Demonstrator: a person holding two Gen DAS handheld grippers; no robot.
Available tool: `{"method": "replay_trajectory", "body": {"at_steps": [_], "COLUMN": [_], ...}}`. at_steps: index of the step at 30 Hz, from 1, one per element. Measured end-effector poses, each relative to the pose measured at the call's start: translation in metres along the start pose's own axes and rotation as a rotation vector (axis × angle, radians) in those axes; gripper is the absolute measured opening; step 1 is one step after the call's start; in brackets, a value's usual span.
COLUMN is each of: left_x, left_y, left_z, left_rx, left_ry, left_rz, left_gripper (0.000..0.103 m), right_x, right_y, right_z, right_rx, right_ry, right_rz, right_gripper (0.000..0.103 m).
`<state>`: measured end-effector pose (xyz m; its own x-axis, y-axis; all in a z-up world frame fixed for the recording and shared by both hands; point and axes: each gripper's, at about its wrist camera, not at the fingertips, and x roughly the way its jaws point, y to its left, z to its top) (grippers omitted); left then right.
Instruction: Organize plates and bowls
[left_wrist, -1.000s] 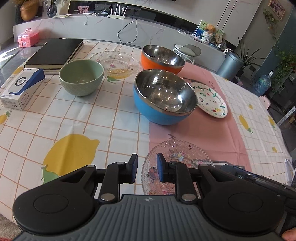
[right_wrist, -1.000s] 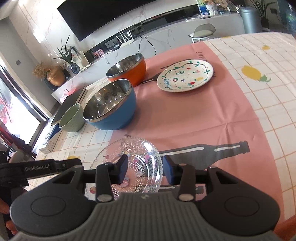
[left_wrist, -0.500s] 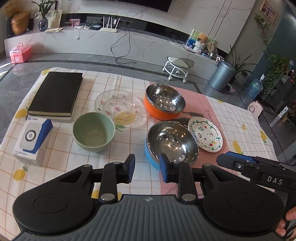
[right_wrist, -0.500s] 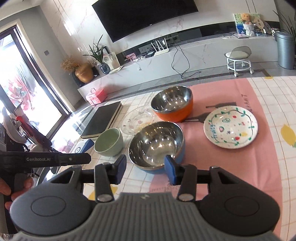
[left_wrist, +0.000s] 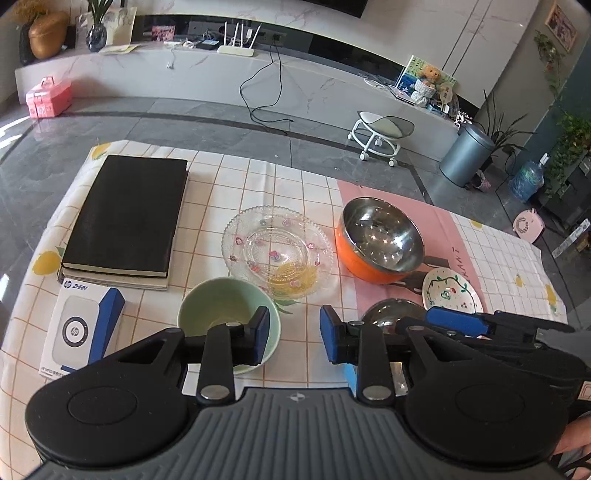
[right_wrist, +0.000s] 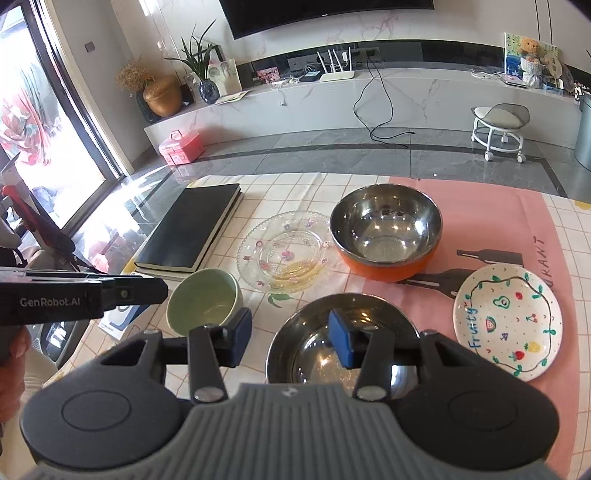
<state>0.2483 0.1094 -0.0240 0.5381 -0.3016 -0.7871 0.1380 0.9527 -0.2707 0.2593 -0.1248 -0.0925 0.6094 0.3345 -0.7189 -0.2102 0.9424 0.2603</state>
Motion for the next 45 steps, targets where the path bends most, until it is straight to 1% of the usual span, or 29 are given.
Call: {"method": "replay_trajectory", "body": {"at_steps": [4,8,10,14,17,21,23,26,30,31,33,35,36,39,42,43,44,45], "left_x": [0.024,0.048,0.059,0.080,0.097,0.122,0.131,0.144,0.156,0.159,0.164,0.168,0.170,0.172,0.174,0.174,0.175,0.175], "left_y": [0.019,0.038,0.043,0.053,0.059,0.071,0.076,0.085,0.096,0.097,0.099,0.102,0.104,0.108,0.111,0.110,0.110,0.109], "left_z": [0.019,0.033,0.039,0.053,0.060,0.068,0.070,0.071,0.072,0.072,0.072,0.071,0.071,0.071,0.070,0.070,0.069,0.068], "left_rx": [-0.060,-0.102,-0.103,-0.089,-0.038,-0.046,-0.055,-0.089,-0.153,-0.162,-0.173,-0.185,-0.192,-0.210,-0.230,-0.231,-0.231,-0.227], "left_ry": [0.032,0.069,0.092,0.119,0.120,0.138,0.149,0.171,0.180,0.181,0.183,0.188,0.190,0.182,0.173,0.169,0.168,0.160], "left_rz": [-0.009,-0.005,-0.012,-0.035,-0.021,-0.027,-0.015,-0.029,-0.066,-0.067,-0.061,-0.063,-0.062,-0.077,-0.082,-0.084,-0.089,-0.085], "left_gripper": [0.035,0.035,0.035,0.035,0.035,0.035,0.034,0.034,0.034,0.034,0.034,0.032,0.028,0.024,0.017,0.014,0.014,0.014], "right_x": [0.028,0.055,0.068,0.100,0.119,0.133,0.140,0.152,0.166,0.169,0.173,0.175,0.175,0.177,0.178,0.178,0.177,0.174], "right_y": [-0.002,-0.005,-0.009,-0.025,-0.040,-0.048,-0.051,-0.051,-0.059,-0.061,-0.064,-0.065,-0.065,-0.067,-0.068,-0.068,-0.069,-0.071], "right_z": [0.017,0.030,0.036,0.046,0.050,0.056,0.060,0.063,0.064,0.063,0.061,0.060,0.060,0.059,0.060,0.059,0.059,0.057], "right_rx": [0.038,0.072,0.101,0.219,0.331,0.398,0.424,0.421,0.468,0.480,0.499,0.508,0.513,0.536,0.558,0.561,0.564,0.565], "right_ry": [0.044,0.106,0.132,0.212,0.265,0.282,0.302,0.318,0.348,0.355,0.363,0.364,0.361,0.354,0.348,0.345,0.342,0.338], "right_rz": [-0.014,-0.012,-0.007,0.016,0.038,0.045,0.057,0.018,0.009,0.007,0.003,-0.001,0.003,0.023,0.027,0.026,0.018,0.012], "right_gripper": [0.050,0.050,0.050,0.050,0.047,0.043,0.041,0.040,0.038,0.034,0.034,0.032,0.031,0.031,0.030,0.028,0.021,0.017]}}
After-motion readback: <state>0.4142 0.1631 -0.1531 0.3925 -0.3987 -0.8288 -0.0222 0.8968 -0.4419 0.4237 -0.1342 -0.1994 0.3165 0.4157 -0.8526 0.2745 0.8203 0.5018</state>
